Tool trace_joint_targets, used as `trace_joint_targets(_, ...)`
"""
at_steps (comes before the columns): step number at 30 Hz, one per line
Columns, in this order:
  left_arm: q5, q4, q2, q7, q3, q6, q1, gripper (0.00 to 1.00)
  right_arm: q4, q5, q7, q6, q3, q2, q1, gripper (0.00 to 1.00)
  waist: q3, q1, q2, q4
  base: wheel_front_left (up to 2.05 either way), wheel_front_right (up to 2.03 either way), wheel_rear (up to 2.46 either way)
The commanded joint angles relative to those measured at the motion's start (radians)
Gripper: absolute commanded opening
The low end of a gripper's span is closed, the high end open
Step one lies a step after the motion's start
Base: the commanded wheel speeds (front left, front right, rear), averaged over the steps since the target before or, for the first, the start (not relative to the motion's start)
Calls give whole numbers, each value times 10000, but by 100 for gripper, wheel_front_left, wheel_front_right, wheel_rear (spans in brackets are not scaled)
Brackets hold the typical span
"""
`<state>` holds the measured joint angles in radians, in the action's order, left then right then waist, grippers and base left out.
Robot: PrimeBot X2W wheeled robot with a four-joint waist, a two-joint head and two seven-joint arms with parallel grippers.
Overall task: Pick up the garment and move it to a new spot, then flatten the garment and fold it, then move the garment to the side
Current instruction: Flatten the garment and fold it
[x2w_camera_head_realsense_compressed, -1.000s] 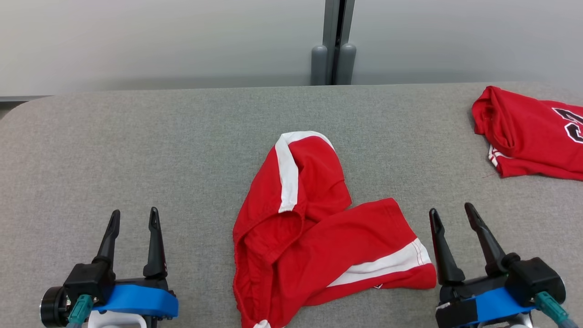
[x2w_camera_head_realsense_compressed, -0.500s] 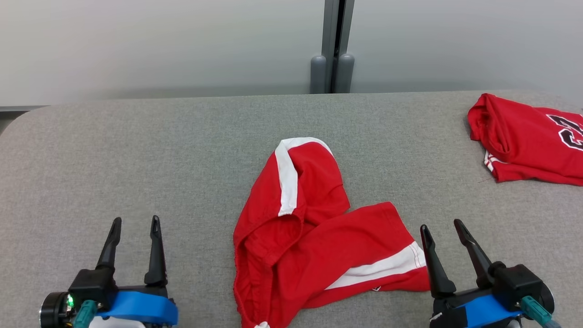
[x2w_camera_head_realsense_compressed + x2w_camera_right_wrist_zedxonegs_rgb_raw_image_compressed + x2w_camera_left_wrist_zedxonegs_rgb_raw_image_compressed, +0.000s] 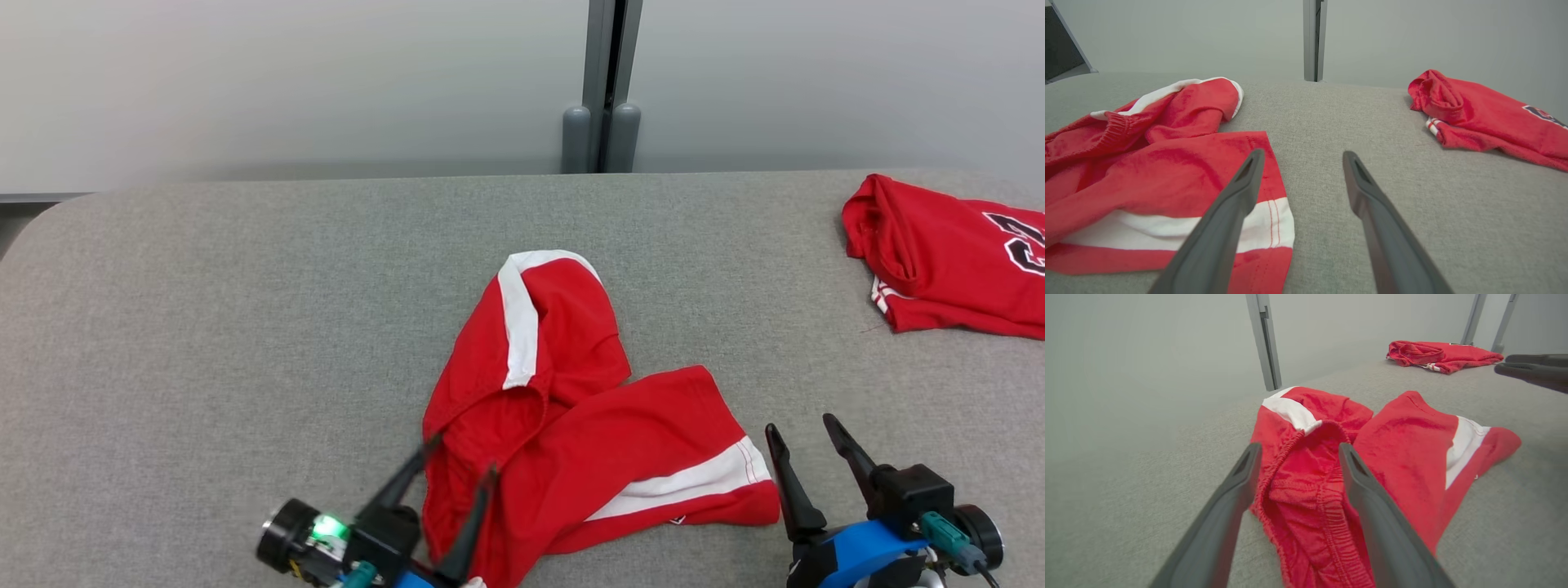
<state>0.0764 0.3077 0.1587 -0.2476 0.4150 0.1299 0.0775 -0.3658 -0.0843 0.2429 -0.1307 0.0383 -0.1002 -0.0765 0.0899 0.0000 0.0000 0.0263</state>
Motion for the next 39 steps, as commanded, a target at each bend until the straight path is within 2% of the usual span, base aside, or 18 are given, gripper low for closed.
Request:
trace_joint_targets(1,180,33,218,127,598,10,128,100,-204,-15,-7,-1,73,-95,-213,100,-8,0,0,-12,0,0,0)
trace_joint_targets(6,797,-24,931,685,2316,10,200,100,-670,-143,33,-1,283,-247,-468,100,-17,0,0,-8,0,0,0)
trace_joint_targets(14,1801,238,1653,1598,3501,11,281,100,-1451,-406,-103,-1,973,-509,-1054,100,47,0,0,-42,0,0,0)
trace_joint_targets(21,2185,630,1917,2123,3660,7,256,100,-2498,-713,-171,-1,1655,-809,-1613,100,96,0,0,3,0,0,0)
trace_joint_targets(30,2438,402,2150,2406,3620,-55,-1,100,-3794,-1270,-282,-1,2603,-1107,-2283,100,227,0,0,173,0,0,0)
trace_joint_targets(38,2656,305,2132,2531,3677,-56,-56,100,-4643,-1930,-251,-1,3364,-1128,-2683,100,294,0,0,303,0,0,0)
trace_joint_targets(39,2810,332,2102,2552,3622,-59,-106,100,-4848,-2302,-411,-3,3612,-1050,-2600,100,317,0,0,330,0,0,0)
